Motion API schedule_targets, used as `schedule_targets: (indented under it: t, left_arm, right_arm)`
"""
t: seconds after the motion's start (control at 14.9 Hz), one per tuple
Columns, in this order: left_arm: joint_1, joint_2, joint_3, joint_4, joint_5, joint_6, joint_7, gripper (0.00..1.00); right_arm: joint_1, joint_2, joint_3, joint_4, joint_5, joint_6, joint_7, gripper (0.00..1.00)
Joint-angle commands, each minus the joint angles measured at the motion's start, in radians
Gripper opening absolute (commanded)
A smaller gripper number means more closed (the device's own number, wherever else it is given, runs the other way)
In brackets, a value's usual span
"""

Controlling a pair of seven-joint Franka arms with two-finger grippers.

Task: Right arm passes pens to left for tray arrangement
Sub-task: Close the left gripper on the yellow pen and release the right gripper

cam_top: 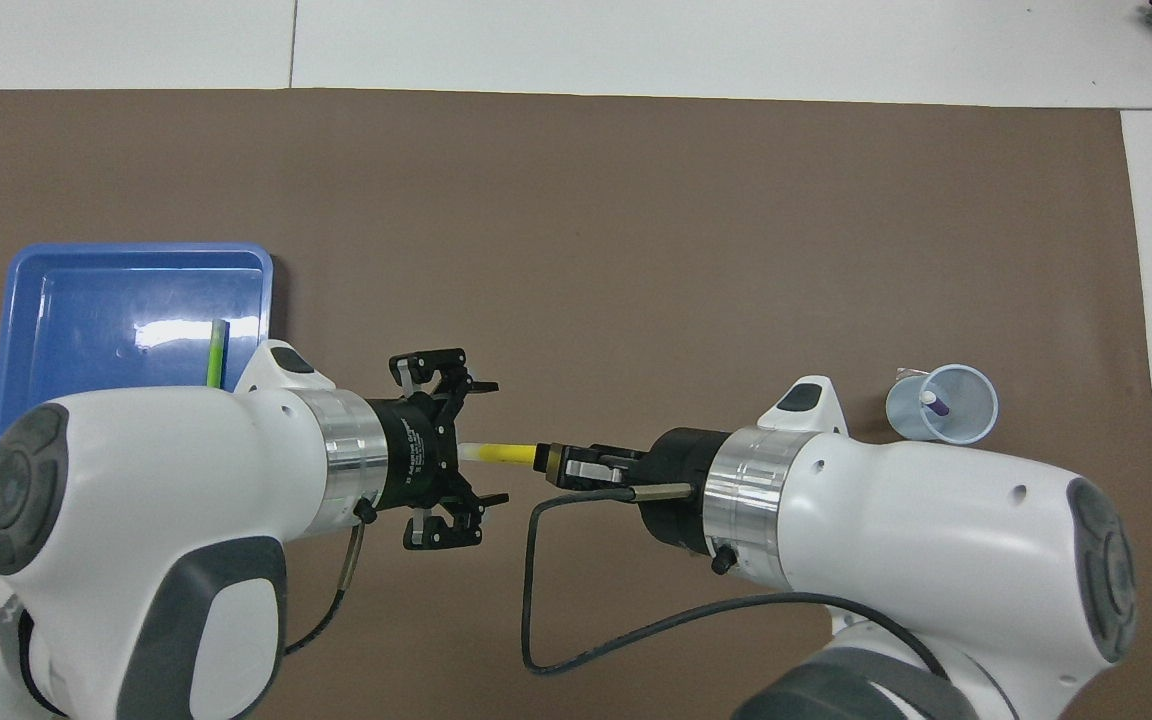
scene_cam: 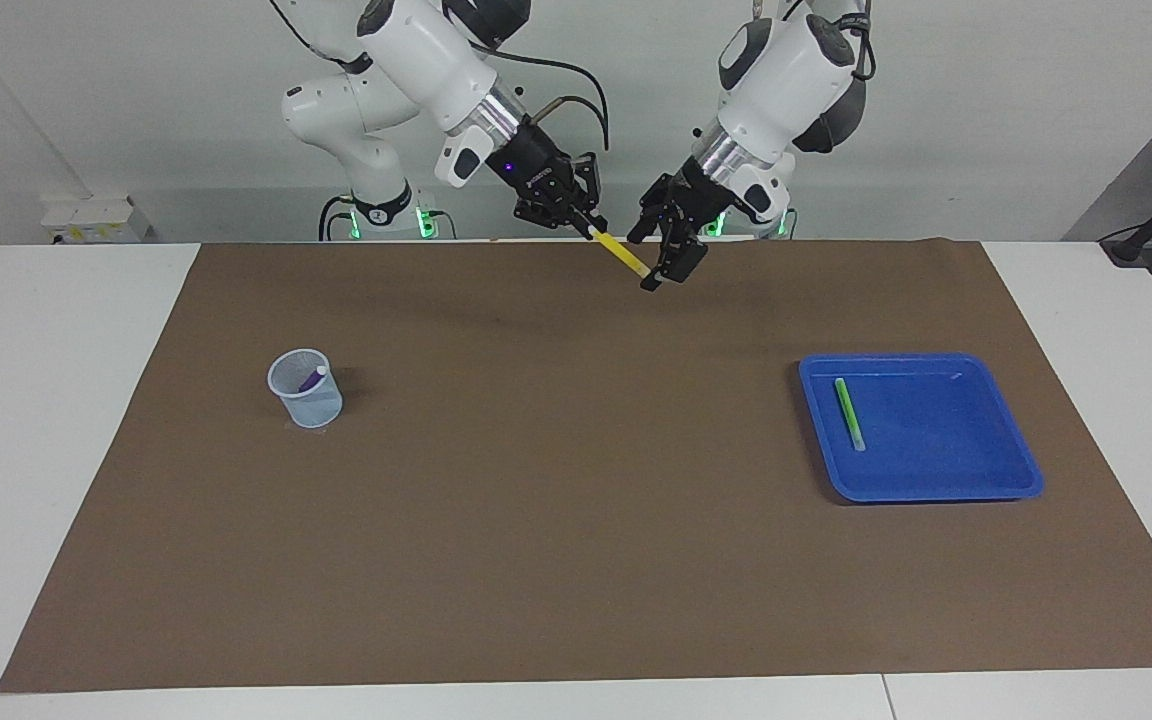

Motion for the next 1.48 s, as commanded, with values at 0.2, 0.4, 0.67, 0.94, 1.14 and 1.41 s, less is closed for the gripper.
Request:
schedule_targets:
  t: [0.2, 0.4, 0.67, 0.94, 1.14, 1.41]
  left_arm:
    - [-0.039, -0.06, 0.009, -0.068, -0.018, 0.017, -0.013, 0.94]
    - [-0.039, -0.06, 0.009, -0.065, -0.018, 0.009, -0.002, 0.72]
    - [-0.039, -0.06, 0.009, -0.062, -0.018, 0.008, -0.006, 0.59]
    - [-0.037, -0.06, 0.014, -0.049, -0.018, -0.029, -0.009, 0.46]
    - [-0.036, -0.06, 0.017, -0.041, -0.018, -0.054, -0.003, 0.25]
    - [-0.036, -0.06, 0.018, -0.033, -0.018, -0.08, 0.0, 0.0]
  right_arm:
    - [0.002, -0.015, 0.004, -0.023, 0.032, 0.025, 0.006, 0.0]
    - [0.002, -0.013, 0.004, -0.022, 0.032, 0.025, 0.002, 0.0]
    - [-0.001, -0.013, 0.004, -0.022, 0.032, 0.024, -0.006, 0.0]
    - [-0.001, -0.013, 0.004, -0.022, 0.032, 0.022, -0.006, 0.0]
    - [-0.001, -0.013, 0.004, -0.022, 0.032, 0.022, -0.011, 0.0]
    - [-0.009, -0.013, 0.004, -0.022, 0.032, 0.014, -0.028, 0.0]
